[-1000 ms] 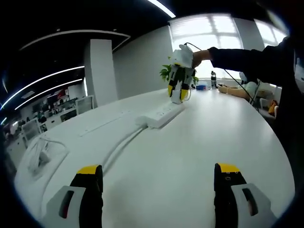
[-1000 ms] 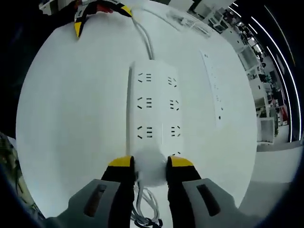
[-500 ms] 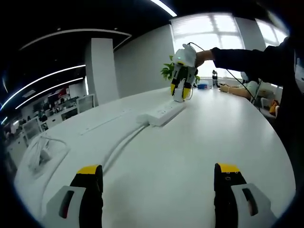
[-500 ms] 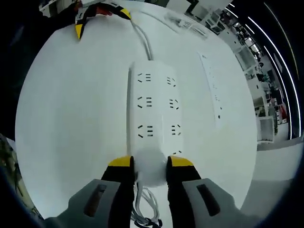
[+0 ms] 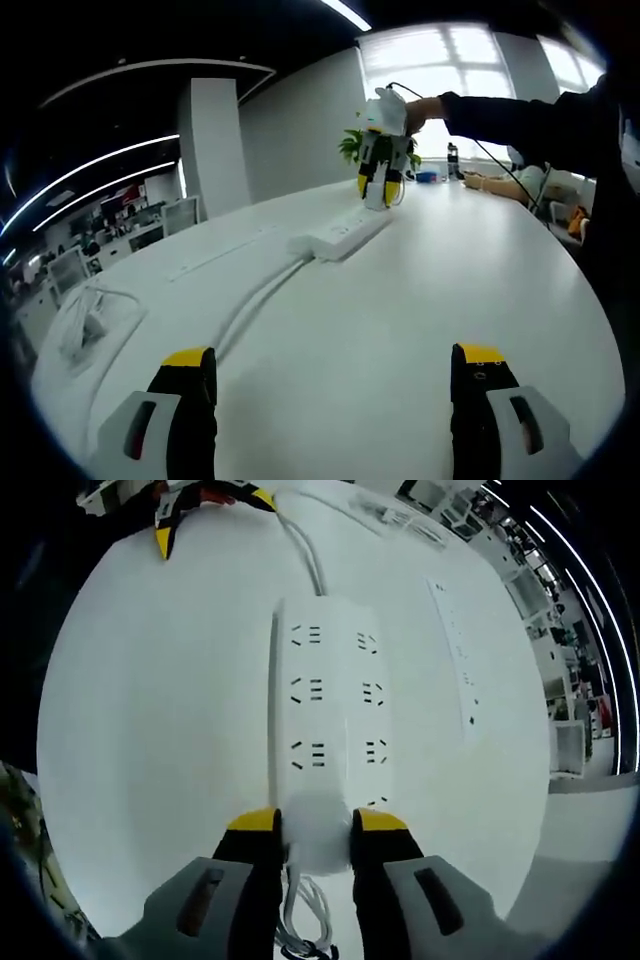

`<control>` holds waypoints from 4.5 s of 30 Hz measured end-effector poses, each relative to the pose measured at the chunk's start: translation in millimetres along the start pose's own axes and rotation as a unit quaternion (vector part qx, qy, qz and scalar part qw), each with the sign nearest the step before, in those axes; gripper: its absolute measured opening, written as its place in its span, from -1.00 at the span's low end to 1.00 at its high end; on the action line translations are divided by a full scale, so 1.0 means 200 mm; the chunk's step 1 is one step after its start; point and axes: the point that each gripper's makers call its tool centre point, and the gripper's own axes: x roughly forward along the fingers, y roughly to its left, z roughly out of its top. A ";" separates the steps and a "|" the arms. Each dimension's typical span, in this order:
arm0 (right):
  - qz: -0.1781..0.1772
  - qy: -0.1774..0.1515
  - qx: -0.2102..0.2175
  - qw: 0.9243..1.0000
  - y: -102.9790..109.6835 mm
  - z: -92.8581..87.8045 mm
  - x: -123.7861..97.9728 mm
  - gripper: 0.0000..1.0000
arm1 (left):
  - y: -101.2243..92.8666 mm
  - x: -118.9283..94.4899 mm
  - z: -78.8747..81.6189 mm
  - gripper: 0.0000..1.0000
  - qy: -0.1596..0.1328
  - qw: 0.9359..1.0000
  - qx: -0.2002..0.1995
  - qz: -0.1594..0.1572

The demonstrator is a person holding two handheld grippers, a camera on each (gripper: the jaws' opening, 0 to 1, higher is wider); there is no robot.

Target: Straighten the power strip on the desk, plug the charger into it

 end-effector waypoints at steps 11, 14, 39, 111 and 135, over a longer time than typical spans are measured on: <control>0.007 0.012 -0.001 1.000 0.00 0.00 0.01 -0.51 | -0.01 0.00 0.01 0.99 -0.002 1.000 -0.001 -0.004; 0.005 0.014 -0.004 1.000 0.00 -0.01 0.02 -0.52 | -0.01 0.00 0.01 0.99 -0.002 1.000 0.001 -0.004; -0.007 -0.011 0.017 1.000 -0.01 0.00 0.05 -0.45 | 0.01 -0.02 0.03 0.98 -0.025 1.000 -0.018 -0.005; -0.173 -0.283 0.217 0.918 -0.01 0.03 -0.16 0.44 | 0.00 0.01 0.04 0.98 -0.029 1.000 -0.010 -0.007; -0.248 -0.360 0.300 0.848 0.13 -0.08 -0.19 0.67 | 0.00 0.01 0.03 0.99 -0.021 1.000 -0.009 0.000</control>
